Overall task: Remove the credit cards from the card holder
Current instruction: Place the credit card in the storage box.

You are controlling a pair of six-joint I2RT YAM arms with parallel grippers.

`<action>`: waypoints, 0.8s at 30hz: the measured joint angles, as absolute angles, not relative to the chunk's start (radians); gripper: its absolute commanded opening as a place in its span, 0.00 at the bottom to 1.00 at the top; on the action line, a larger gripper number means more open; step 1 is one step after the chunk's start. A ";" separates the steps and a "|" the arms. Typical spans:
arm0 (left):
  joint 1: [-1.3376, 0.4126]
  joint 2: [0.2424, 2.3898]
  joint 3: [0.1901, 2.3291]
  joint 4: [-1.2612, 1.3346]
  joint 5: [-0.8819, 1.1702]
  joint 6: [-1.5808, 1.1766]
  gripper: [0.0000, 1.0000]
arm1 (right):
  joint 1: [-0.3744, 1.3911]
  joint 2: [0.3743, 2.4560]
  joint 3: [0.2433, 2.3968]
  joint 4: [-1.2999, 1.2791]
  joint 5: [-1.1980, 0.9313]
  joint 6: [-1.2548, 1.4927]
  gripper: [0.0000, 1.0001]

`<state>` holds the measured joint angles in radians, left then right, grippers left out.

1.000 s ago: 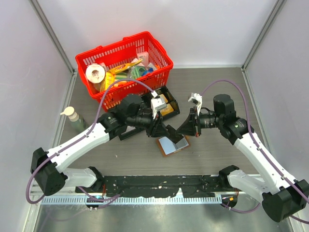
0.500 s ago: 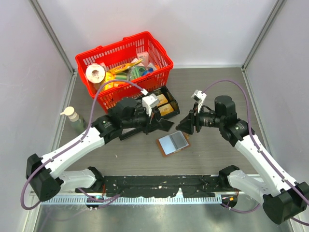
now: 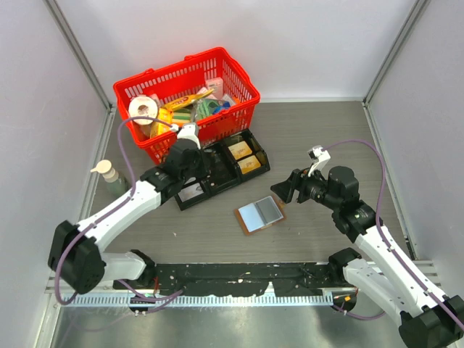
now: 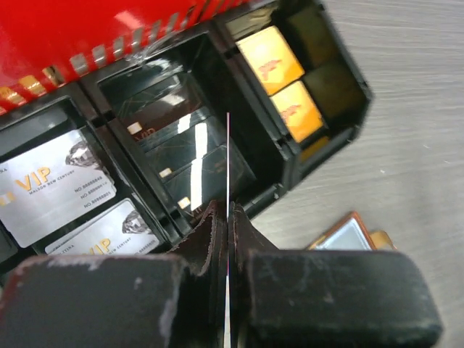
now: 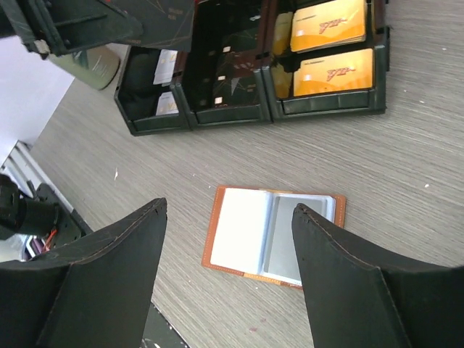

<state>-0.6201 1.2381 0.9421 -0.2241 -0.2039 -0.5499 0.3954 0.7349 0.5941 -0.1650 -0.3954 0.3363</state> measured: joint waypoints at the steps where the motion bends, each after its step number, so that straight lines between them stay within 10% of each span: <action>1: -0.606 1.267 0.942 -0.215 -0.212 -0.570 0.02 | 0.395 0.728 0.582 -0.160 -0.379 0.350 0.74; 24: -0.589 1.622 1.045 -0.132 -0.216 -0.839 0.29 | 0.395 0.709 0.545 -0.138 -0.326 0.369 0.74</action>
